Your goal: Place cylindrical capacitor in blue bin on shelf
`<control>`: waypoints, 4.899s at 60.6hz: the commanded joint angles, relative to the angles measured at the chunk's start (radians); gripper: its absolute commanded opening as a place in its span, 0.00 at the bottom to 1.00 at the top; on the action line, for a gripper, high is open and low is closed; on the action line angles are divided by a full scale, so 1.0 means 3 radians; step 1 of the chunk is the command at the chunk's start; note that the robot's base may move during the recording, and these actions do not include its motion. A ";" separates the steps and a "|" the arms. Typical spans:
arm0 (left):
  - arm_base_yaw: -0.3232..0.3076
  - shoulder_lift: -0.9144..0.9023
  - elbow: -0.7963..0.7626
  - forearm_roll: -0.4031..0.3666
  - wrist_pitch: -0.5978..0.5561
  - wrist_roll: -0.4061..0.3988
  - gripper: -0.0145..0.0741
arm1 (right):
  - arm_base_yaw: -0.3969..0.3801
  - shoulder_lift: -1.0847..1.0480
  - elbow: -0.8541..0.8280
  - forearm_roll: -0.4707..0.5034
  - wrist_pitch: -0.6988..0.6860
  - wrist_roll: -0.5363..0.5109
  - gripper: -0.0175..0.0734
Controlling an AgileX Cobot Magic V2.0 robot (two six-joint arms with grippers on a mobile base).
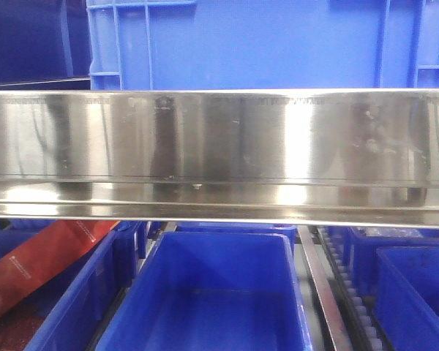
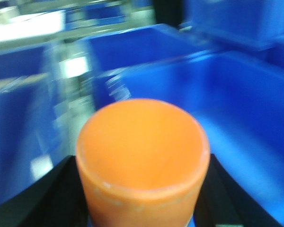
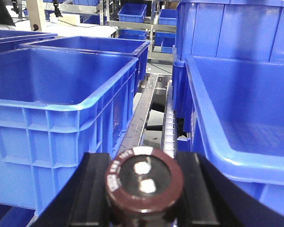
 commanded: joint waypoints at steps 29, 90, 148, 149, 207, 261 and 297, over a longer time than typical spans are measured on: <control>-0.0511 0.1922 -0.1425 -0.0002 -0.0049 0.0011 0.04 | 0.0001 -0.0012 0.0003 0.0136 -0.0075 -0.0006 0.05; -0.0446 0.1638 -0.1619 0.0064 0.0916 0.0011 0.29 | 0.0001 -0.0012 0.0003 0.0135 -0.0135 -0.0006 0.05; 0.0433 -0.1739 0.1393 0.0072 0.0700 -0.0456 0.04 | 0.0007 0.0030 -0.0073 0.0135 -0.0197 -0.0006 0.05; 0.0442 -0.1796 0.1438 0.0081 0.0700 -0.0456 0.04 | 0.0011 0.0044 -0.0087 0.0135 -0.0197 -0.0013 0.05; 0.0476 -0.2744 0.2161 0.0068 0.0676 -0.0456 0.04 | 0.1223 0.3933 -0.3502 0.0102 0.0683 -0.0328 0.05; 0.0476 -0.2744 0.2161 0.0104 0.0684 -0.0456 0.04 | 0.1223 0.4174 -0.3701 0.0102 0.1002 -0.0117 0.33; 0.0476 -0.2744 0.2404 0.0204 0.0449 -0.0456 0.04 | 0.1223 0.2276 -0.1629 -0.0107 0.0161 -0.0117 0.02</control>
